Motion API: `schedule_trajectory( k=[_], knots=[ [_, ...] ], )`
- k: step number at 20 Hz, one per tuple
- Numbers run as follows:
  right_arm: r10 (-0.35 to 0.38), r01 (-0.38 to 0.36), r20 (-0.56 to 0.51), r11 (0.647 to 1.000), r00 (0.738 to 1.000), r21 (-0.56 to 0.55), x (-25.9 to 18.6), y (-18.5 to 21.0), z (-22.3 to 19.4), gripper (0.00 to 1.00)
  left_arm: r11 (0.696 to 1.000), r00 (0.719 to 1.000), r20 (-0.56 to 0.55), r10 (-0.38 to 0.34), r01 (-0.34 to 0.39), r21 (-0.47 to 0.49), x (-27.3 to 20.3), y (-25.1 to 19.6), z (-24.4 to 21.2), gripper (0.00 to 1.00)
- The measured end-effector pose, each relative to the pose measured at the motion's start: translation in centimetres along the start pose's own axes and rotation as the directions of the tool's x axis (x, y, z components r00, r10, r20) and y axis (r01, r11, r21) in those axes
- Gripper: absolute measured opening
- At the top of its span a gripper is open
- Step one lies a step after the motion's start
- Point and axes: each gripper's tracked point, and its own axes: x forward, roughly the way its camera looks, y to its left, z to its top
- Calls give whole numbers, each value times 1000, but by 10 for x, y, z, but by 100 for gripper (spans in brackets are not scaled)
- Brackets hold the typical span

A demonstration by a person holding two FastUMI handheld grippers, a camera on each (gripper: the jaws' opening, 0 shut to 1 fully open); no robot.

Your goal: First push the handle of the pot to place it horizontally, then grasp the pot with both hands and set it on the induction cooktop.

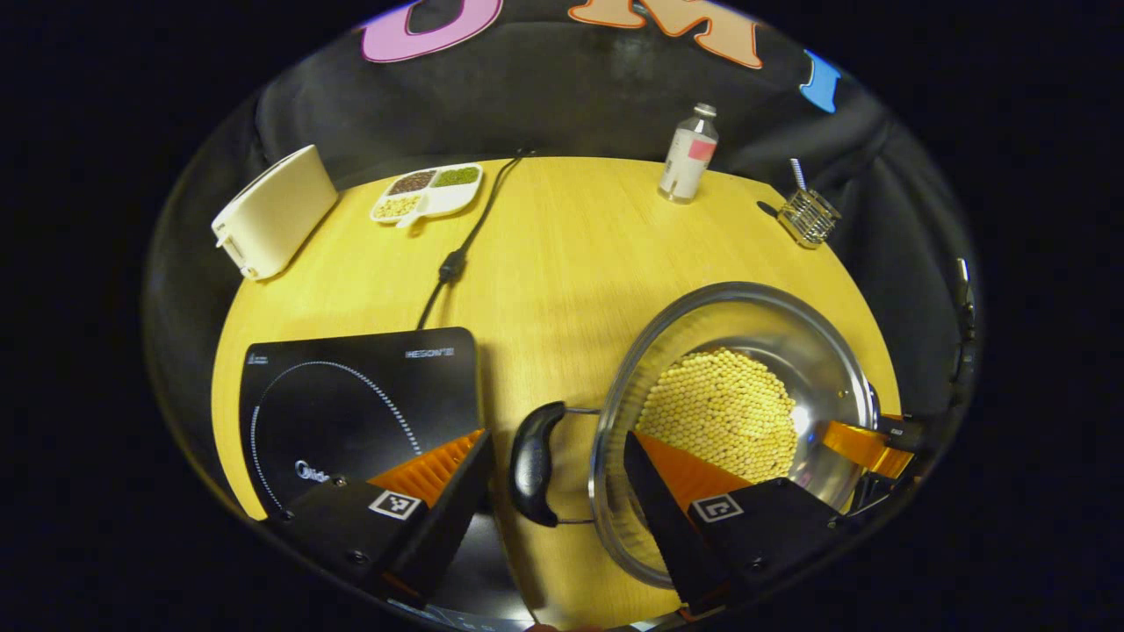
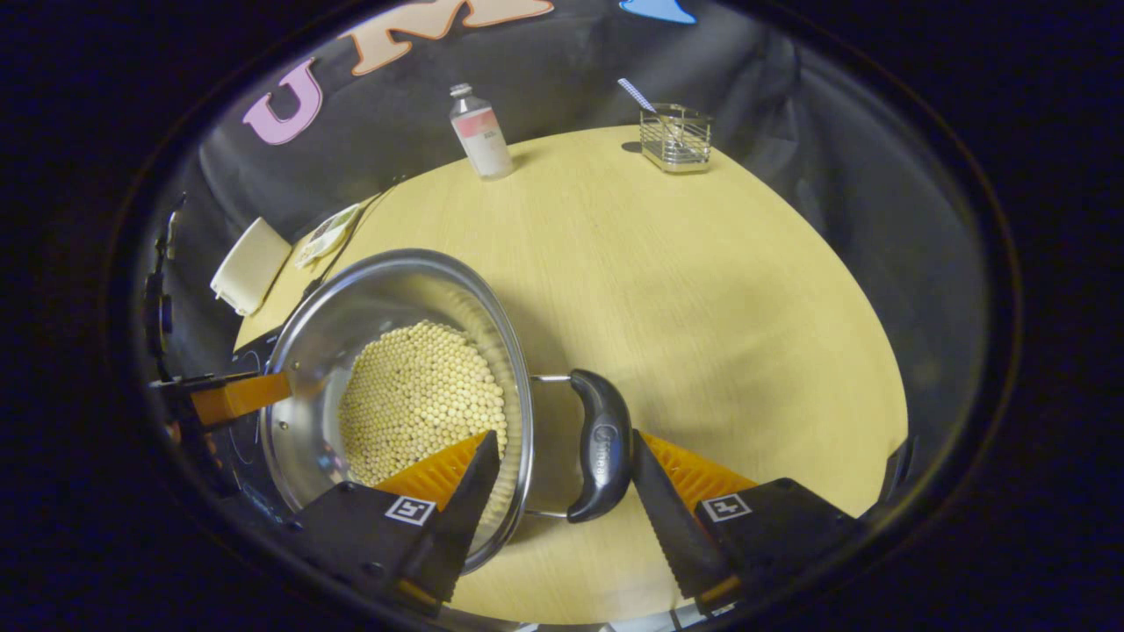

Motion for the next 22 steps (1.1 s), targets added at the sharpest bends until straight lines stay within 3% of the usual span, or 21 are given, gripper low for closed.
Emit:
schedule_trajectory(
  k=[2, 3, 6, 7, 8, 9, 10, 16, 22],
  knots=[
    [2, -2, -7, 1000, 1000, 5, 1, 0, -1, 94, 1000, 999, -43, 23, -24, -15, 8, 3, -11, 98],
    [3, -3, -12, 1000, 1000, 8, 2, -1, 0, 89, 999, 997, -49, 53, -53, -5, 9, 6, -13, 98],
    [1, -1, -22, 1000, 1000, 12, 6, -3, -2, 88, 997, 996, -52, 68, -66, 33, 15, 5, -11, 94],
    [8, -8, -24, 1000, 1000, 15, 5, -3, -2, 78, 996, 995, -59, 77, -74, 44, 16, 8, -12, 95],
    [13, -13, -34, 1000, 999, 19, 3, -2, -3, 78, 993, 993, -65, 103, -99, 56, 17, 14, -14, 94],
    [16, -15, -36, 1000, 999, 25, 5, -3, -4, 67, 994, 992, -73, 100, -97, 47, 17, 17, -15, 91],
    [17, -16, -35, 999, 999, 35, 4, -4, -2, 65, 995, 994, -57, 90, -87, 42, 12, 16, -10, 80],
    [32, -30, -34, 998, 999, 63, 2, -8, -3, 50, 998, 997, -59, 57, -58, -11, 7, 6, -22, 71],
    [59, -58, -6, 997, 998, 57, -9, -17, 5, 50, 997, 996, -14, 83, -83, 0, -10, -6, -18, 69]
  ],
)
